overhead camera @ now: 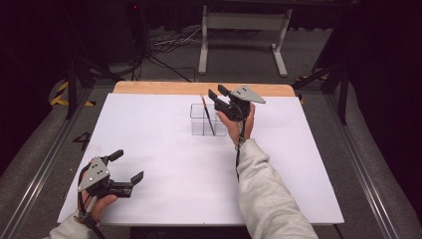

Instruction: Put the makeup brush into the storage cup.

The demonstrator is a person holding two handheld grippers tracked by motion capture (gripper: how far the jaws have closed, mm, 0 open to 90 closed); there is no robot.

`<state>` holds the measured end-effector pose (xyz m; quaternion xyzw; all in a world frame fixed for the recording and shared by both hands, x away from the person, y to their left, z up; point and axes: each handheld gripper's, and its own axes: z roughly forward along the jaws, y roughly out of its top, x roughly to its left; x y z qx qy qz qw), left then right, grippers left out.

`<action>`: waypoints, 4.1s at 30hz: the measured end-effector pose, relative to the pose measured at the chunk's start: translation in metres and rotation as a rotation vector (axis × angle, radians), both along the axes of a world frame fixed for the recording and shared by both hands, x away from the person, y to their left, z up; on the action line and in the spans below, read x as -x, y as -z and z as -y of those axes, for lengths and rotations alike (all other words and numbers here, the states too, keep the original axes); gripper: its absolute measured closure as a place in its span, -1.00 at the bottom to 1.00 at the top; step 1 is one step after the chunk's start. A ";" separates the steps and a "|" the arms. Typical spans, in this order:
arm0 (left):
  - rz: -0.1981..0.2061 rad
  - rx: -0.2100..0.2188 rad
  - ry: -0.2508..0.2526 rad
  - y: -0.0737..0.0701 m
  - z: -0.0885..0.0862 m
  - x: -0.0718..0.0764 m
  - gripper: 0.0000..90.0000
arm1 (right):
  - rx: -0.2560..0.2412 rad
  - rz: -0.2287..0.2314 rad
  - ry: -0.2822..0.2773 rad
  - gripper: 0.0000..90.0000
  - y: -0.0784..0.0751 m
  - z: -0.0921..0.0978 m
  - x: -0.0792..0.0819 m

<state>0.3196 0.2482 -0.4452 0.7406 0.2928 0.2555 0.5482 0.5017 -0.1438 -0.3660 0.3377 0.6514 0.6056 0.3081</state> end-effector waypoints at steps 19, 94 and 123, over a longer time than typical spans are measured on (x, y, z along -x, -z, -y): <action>-0.004 -0.007 0.001 0.000 0.001 0.000 -0.94 | 0.022 0.071 0.099 -0.42 -0.015 0.017 0.017; 0.009 -0.031 -0.006 -0.001 0.005 0.002 -0.93 | 0.224 0.109 0.076 -0.73 -0.010 0.054 0.107; 0.018 -0.033 -0.006 -0.001 0.006 0.004 -0.93 | 0.302 0.093 0.056 -0.79 0.000 0.083 0.138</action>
